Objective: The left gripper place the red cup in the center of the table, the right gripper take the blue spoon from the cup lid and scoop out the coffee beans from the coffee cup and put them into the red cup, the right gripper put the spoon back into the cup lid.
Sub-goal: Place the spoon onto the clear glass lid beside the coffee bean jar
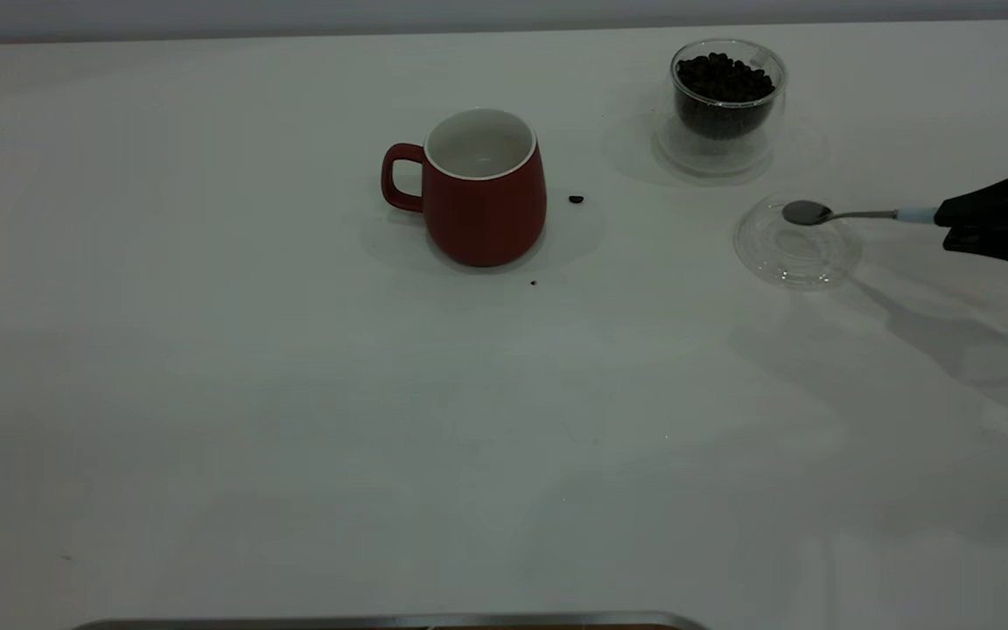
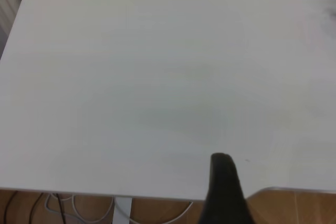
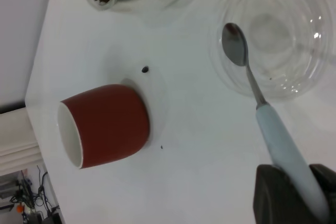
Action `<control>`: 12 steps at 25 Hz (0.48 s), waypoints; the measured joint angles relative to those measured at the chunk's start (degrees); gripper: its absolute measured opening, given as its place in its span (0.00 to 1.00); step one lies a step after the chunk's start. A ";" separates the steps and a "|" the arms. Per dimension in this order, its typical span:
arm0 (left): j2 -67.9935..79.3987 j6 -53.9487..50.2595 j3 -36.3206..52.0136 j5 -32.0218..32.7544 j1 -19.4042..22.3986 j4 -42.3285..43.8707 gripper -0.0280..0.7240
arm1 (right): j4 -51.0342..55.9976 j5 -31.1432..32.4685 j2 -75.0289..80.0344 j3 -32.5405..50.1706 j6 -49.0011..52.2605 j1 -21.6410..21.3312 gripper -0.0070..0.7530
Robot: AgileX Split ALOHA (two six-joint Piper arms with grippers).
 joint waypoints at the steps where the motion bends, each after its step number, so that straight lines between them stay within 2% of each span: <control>1: 0.00 0.00 0.00 0.00 0.00 0.00 0.82 | 0.00 0.21 0.72 -0.43 0.00 0.00 0.16; 12: 0.00 0.00 0.00 0.00 0.00 0.00 0.82 | 0.22 3.62 7.16 -5.53 0.06 0.00 0.16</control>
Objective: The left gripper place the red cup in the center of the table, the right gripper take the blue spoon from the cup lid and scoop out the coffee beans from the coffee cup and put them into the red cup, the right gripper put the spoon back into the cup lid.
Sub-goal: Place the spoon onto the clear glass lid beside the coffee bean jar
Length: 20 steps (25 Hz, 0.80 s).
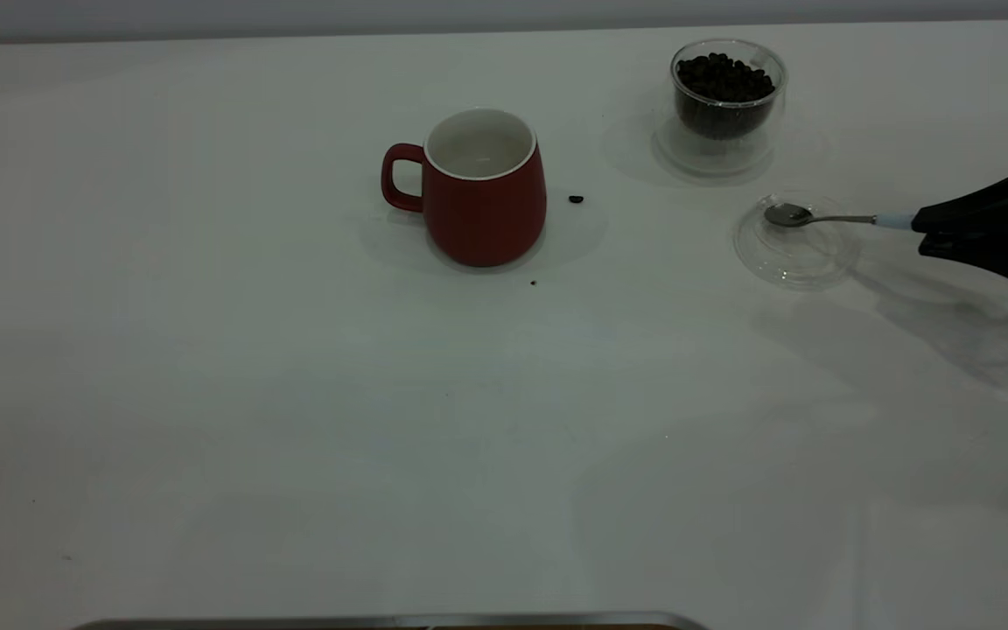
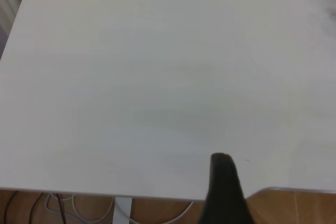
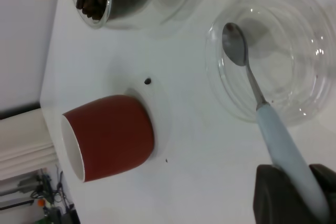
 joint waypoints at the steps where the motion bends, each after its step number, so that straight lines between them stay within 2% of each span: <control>1: 0.00 0.00 0.00 0.00 0.00 0.00 0.82 | -0.04 0.23 0.51 -0.32 0.00 0.00 0.16; 16: 0.00 0.00 0.00 0.00 0.00 0.00 0.82 | 0.07 0.17 1.60 -0.92 -0.66 0.00 0.16; 20: 0.00 0.00 0.00 0.00 0.00 0.00 0.82 | 0.07 0.29 1.60 -0.92 -0.66 0.00 0.20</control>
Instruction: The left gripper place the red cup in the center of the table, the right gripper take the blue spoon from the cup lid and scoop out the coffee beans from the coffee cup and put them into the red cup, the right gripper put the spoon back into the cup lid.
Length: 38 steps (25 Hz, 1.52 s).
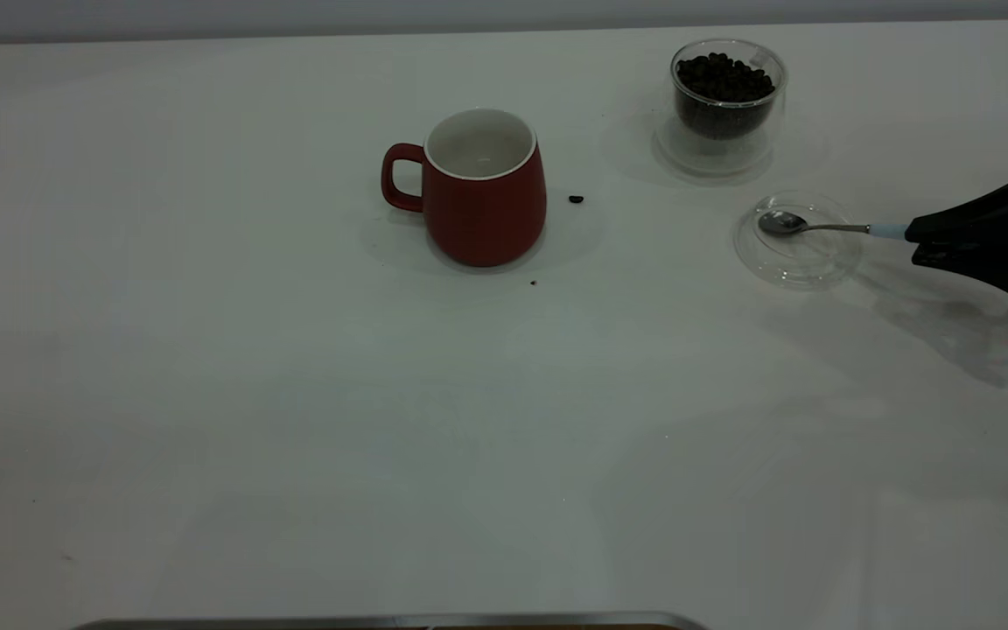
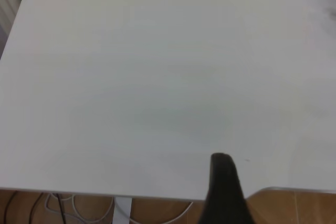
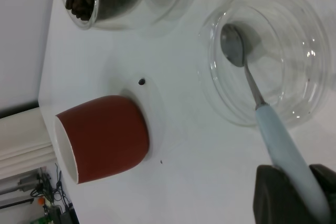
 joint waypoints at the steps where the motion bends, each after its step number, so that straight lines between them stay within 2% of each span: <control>1: 0.00 0.00 0.00 0.00 0.00 0.00 0.82 | 0.00 0.19 0.00 0.00 0.00 0.00 0.22; 8: 0.00 0.00 0.00 0.00 0.00 0.00 0.82 | 0.00 0.31 0.00 0.00 -0.02 0.00 0.48; 13: 0.00 0.00 0.00 0.00 0.00 0.00 0.82 | -1.39 0.12 0.00 0.00 0.51 0.00 0.59; 26: 0.00 0.00 0.00 0.00 0.00 0.00 0.82 | -7.17 -5.79 -1.00 0.00 6.87 0.00 0.62; 29: 0.00 0.00 0.00 0.00 0.00 0.00 0.82 | -9.62 -8.72 -4.22 0.87 8.83 0.00 0.62; 34: 0.00 0.00 0.00 0.00 0.00 0.00 0.82 | -18.98 -15.63 -14.77 4.28 15.56 0.00 0.62; 38: 0.00 0.00 0.00 0.00 0.00 0.00 0.82 | -28.55 -17.57 -25.15 6.70 21.35 0.00 0.62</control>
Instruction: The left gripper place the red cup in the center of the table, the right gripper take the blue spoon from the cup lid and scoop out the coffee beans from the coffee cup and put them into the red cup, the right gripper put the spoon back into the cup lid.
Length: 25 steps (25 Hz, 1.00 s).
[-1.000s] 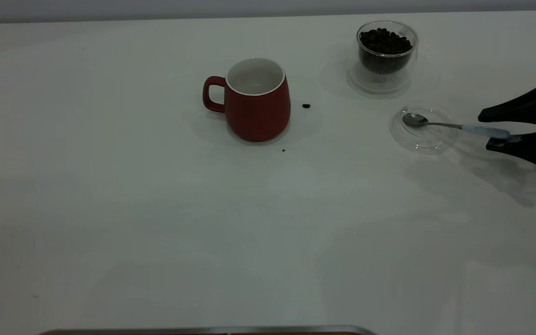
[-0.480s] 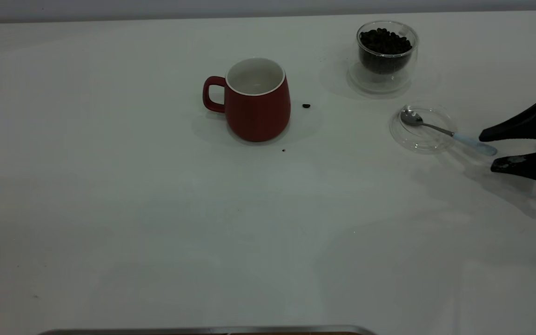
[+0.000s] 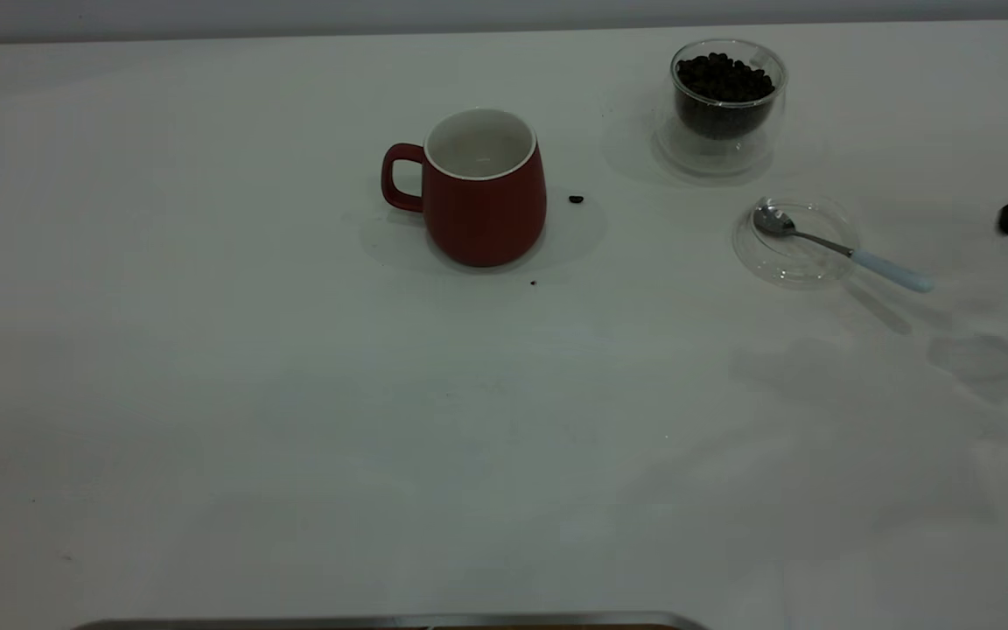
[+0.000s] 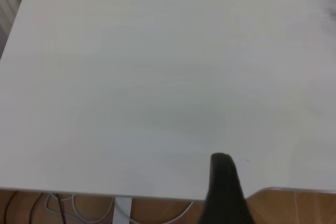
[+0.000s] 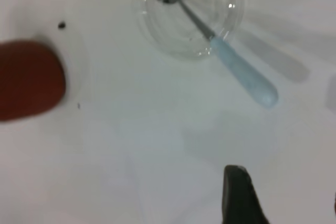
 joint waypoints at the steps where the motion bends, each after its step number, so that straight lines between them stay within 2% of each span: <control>1: 0.00 0.00 0.00 0.00 0.00 0.00 0.82 | -2.81 0.00 -2.44 0.34 1.62 0.00 0.62; 8: 0.00 0.00 0.00 0.00 0.00 0.00 0.82 | -22.20 3.40 -24.74 1.18 18.66 0.00 0.62; 14: 0.00 0.00 0.00 0.00 0.00 0.00 0.82 | -37.48 11.41 -45.02 1.29 30.82 0.00 0.62; 19: 0.00 0.00 0.00 0.00 0.00 0.00 0.82 | -45.91 18.83 -58.01 1.35 35.10 0.00 0.62; 25: 0.00 0.00 0.00 0.00 0.00 0.00 0.82 | -52.15 20.15 -71.89 2.03 37.77 0.00 0.62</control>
